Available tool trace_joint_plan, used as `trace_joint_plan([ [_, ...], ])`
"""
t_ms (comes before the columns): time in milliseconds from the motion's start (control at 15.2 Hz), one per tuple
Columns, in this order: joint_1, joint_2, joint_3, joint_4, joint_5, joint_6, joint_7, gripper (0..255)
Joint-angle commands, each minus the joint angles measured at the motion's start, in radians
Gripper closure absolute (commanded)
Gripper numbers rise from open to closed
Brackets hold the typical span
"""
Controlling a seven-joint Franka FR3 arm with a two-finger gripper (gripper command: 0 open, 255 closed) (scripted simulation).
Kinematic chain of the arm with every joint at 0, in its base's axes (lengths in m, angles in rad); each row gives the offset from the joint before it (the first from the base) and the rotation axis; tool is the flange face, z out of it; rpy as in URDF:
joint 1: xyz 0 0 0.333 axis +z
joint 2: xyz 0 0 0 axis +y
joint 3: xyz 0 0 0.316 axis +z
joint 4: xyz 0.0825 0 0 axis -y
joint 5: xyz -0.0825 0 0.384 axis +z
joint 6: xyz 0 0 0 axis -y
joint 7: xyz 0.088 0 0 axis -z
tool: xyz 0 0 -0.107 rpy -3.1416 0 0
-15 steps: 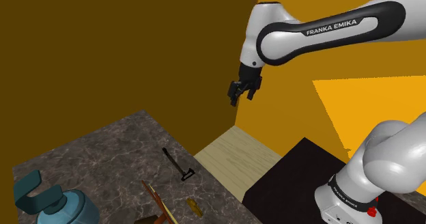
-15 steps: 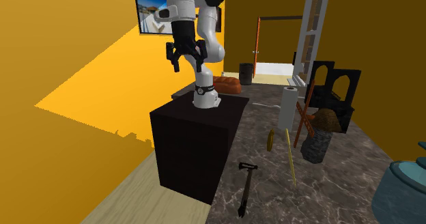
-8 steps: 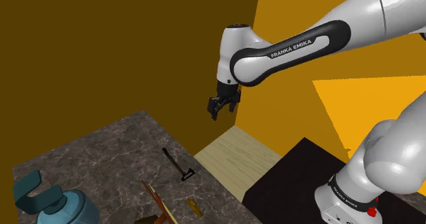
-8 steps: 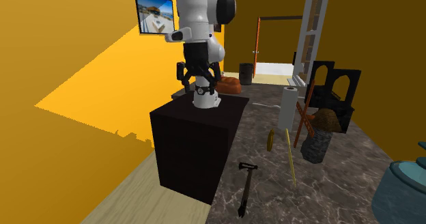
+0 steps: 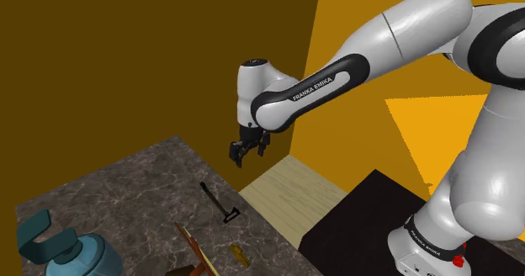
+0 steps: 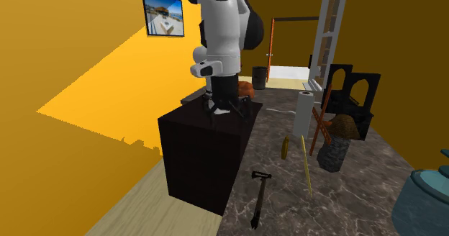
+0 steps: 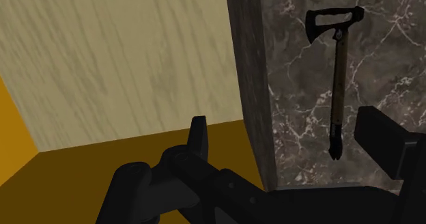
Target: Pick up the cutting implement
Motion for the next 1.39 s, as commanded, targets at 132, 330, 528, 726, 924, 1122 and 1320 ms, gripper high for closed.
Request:
trace_joint_plan([
  [132, 0.045, 0.14, -0.001, 0.099, -0.053, 0.019, 0.058, 0],
  [330, 0.087, 0.254, -0.01, 0.197, -0.089, 0.02, 0.095, 0],
  [528, 0.13, 0.37, -0.021, 0.308, -0.118, 0.01, 0.125, 0],
  [726, 0.175, 0.489, -0.033, 0.434, -0.14, -0.01, 0.146, 0],
  [924, 0.206, 0.573, -0.041, 0.53, -0.151, -0.03, 0.156, 0],
  [1122, 0.21, 0.602, -0.046, 0.536, -0.156, -0.008, 0.157, 0],
  [1320, 0.214, 0.631, -0.052, 0.544, -0.162, 0.014, 0.158, 0],
])
